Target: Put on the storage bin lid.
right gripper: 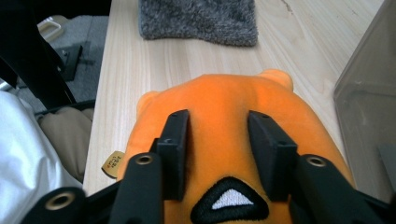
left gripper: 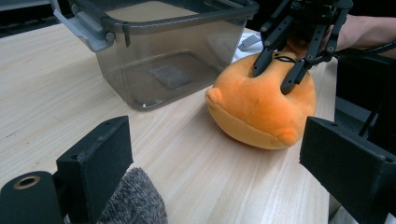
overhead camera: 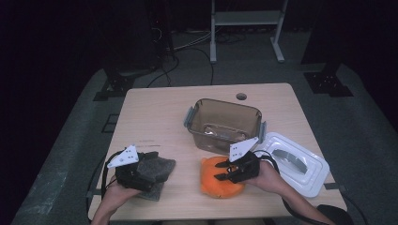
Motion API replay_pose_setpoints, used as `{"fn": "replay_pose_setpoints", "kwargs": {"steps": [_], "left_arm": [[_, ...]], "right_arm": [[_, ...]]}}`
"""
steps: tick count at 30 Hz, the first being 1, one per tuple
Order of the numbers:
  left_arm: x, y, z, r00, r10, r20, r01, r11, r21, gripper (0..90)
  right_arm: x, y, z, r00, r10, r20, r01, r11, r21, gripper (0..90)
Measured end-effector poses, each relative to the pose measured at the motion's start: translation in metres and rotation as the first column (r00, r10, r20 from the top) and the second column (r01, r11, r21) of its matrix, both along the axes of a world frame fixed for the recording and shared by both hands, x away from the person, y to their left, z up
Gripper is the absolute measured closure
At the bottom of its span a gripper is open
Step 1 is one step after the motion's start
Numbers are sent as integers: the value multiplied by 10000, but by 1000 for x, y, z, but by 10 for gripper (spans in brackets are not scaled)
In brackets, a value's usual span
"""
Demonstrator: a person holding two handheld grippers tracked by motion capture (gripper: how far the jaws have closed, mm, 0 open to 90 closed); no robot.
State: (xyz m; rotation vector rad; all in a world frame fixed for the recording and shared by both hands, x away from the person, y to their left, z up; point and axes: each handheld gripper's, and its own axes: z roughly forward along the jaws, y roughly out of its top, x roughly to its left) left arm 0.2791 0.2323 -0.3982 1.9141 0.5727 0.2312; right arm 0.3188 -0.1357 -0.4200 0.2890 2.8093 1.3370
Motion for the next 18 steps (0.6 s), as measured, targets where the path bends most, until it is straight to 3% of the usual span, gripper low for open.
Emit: {"fn": "replay_pose_setpoints", "kwargs": {"steps": [8,18], "left_arm": [[0,-1,-1,10000,28,12,-28,10000,26,87],[1,1,-1,10000,64,8,-64,10000,23,87]], "right_arm": [[-4,4,1,10000,-93,-25,92,9994,-319,710],[-2,11,13,9995,-246,-208,239,9992,-332,758]]}}
